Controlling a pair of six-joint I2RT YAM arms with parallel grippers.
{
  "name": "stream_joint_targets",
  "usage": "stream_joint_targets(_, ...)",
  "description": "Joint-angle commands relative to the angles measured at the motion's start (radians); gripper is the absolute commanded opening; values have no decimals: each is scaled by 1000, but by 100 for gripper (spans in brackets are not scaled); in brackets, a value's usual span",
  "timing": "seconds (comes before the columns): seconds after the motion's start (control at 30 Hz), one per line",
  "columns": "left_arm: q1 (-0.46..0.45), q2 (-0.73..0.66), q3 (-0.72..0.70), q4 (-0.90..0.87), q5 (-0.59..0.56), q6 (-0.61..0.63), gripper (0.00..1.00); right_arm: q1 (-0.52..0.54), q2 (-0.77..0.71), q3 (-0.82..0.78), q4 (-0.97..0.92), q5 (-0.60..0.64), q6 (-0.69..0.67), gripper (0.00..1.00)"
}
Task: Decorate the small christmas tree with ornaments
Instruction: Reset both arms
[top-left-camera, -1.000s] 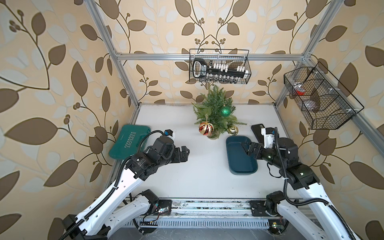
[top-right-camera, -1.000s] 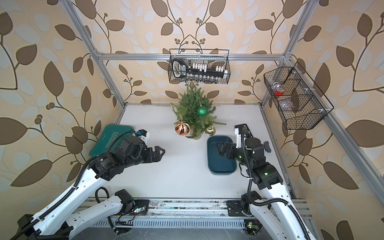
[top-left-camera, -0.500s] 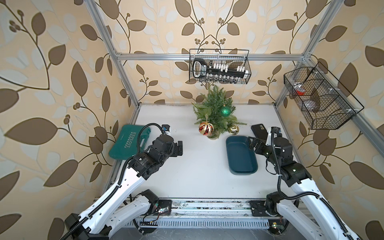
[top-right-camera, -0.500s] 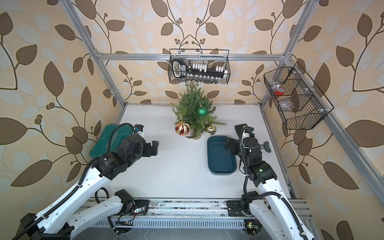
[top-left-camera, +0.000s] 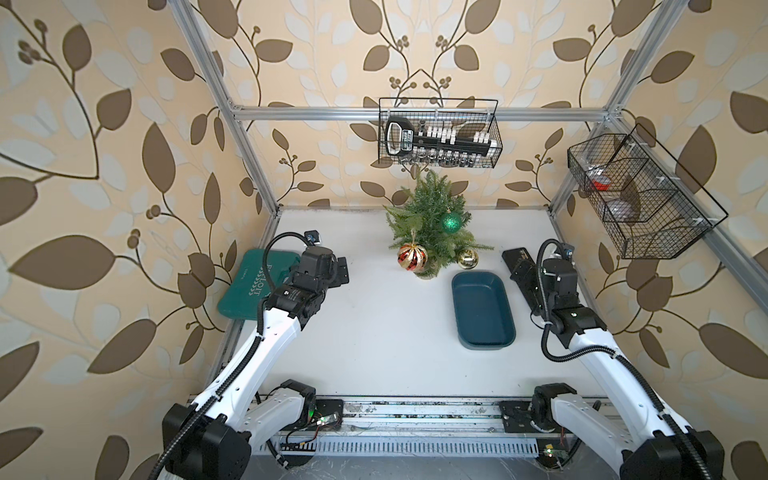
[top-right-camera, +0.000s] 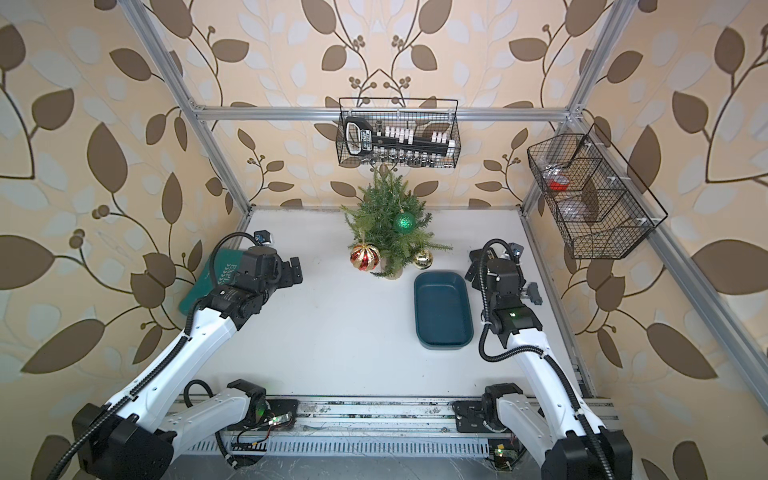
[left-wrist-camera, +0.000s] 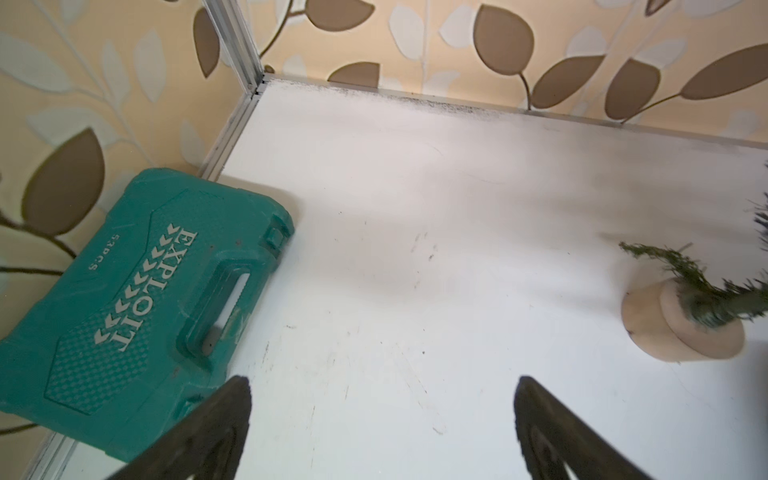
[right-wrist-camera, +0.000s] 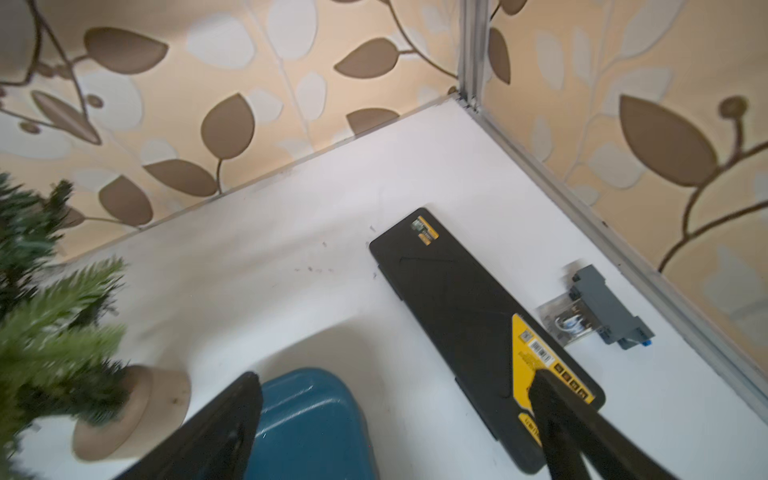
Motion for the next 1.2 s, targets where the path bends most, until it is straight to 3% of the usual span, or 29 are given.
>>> stream_joint_targets(0.0,70,55,-28,122,-57,32,99,-15,19,-23,145,115,-38,100)
stream_joint_targets(0.3,228,255,-171,387,-40,46,99,-126,156,-57,229,159,-23,100)
stream_joint_targets(0.6,228,368,-326,763,29,99,96,-123,308,-198,562,149,-101,100)
stream_joint_targets(0.67,220,369,-378,879,37,124,97,-108,320,-259,706,158,-127,100)
stream_joint_targets(0.8,197,417,-412,964,70,164,96,-103,365,-329,866,91,-151,100)
stream_joint_targets(0.9,183,409,-453,1033,106,191,99,-99,407,-435,1103,34,-194,100)
stream_joint_targets(1.0,182,437,-515,1170,184,233,99,-95,411,-446,1134,-29,-223,100)
stream_joint_targets(1.17,186,438,-502,1144,189,228,99,-92,511,-451,1233,-206,-300,100)
